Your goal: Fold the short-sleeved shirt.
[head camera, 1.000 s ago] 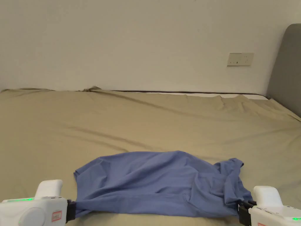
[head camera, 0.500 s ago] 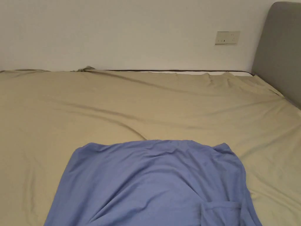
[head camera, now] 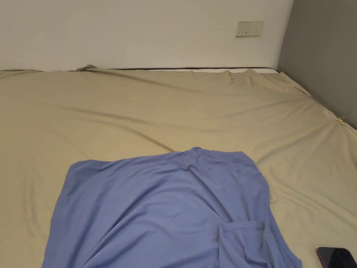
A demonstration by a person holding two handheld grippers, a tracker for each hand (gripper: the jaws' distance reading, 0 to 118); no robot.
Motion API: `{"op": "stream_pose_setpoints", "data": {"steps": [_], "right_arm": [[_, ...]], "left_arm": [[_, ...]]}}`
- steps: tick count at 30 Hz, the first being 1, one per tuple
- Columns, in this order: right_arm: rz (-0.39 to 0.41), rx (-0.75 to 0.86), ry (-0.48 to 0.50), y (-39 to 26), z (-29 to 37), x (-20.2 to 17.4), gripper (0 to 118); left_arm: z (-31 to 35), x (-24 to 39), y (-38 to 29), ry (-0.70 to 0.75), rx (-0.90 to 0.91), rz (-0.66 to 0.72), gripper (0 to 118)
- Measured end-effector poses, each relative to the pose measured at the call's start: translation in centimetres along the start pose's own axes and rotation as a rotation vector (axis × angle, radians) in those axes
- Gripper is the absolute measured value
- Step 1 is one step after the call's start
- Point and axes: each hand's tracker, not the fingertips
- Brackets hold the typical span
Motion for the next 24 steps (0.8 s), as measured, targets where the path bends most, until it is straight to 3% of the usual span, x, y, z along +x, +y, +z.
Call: {"op": "stream_pose_setpoints", "data": {"steps": [2, 3, 4, 5, 6, 7, 8, 11, 12, 13, 14, 15, 22, 23, 24], "right_arm": [[-0.025, 0.008, 0.017, -1.1, 2.1, -1.0, 114], [-0.025, 0.01, 0.047, -1.5, 2.7, -1.4, 94], [-0.012, 0.014, 0.046, -1.8, 3.2, -2.1, 37], [0.041, 0.009, -0.02, -1.8, 3.1, -3.0, 2], [0.064, 0.037, -0.105, -2.5, 2.7, -3.7, 2], [0.088, 0.032, -0.065, -2.9, 2.4, -3.8, 2], [0.119, -0.02, -0.004, -2.8, 1.7, -3.9, 2], [0.101, 0.003, 0.021, -1.9, 1.8, -5.1, 2], [0.095, -0.004, 0.037, -1.6, 1.5, -5.3, 2], [0.083, -0.006, 0.063, -1.4, 1.1, -5.5, 2], [0.073, 0.005, 0.072, -1.0, 1.2, -5.6, 2], [0.073, 0.008, 0.08, -0.8, 1.2, -5.9, 2], [0.096, 0.004, 0.126, -0.1, 0.1, -7.2, 2], [0.104, -0.002, 0.126, 0.0, -0.1, -7.3, 2], [0.111, -0.003, 0.121, 0.0, -0.2, -7.4, 2]], "left_arm": [[2.6, -0.2, -1.3, -0.081, -0.016, 0.037, 89], [3.4, 0.0, -1.8, -0.114, -0.009, 0.034, 58], [3.8, 0.3, -1.9, -0.139, -0.016, 0.039, 0], [3.4, 0.7, -1.6, -0.153, -0.057, 0.049, 0], [3.3, 1.1, -2.4, -0.173, -0.054, 0.108, 0], [2.8, 1.4, -2.4, -0.175, -0.089, 0.124, 0], [2.2, 2.2, -2.3, -0.165, -0.112, 0.043, 0], [-0.2, 3.2, -0.1, -0.045, -0.098, -0.065, 0], [-1.4, 3.7, 0.6, -0.072, -0.048, -0.076, 6], [-2.9, 3.9, 1.3, -0.051, -0.057, -0.088, 39], [-4.5, 3.9, 2.5, -0.042, -0.065, -0.108, 90], [-6.1, 4.1, 3.1, -0.029, -0.107, -0.126, 96], [-14.0, 4.1, 2.2, -0.091, -0.247, -0.289, 92], [-14.1, 3.6, 2.1, -0.102, -0.262, -0.283, 60], [-14.2, 3.2, 1.9, -0.164, -0.273, -0.22, 11]]}}
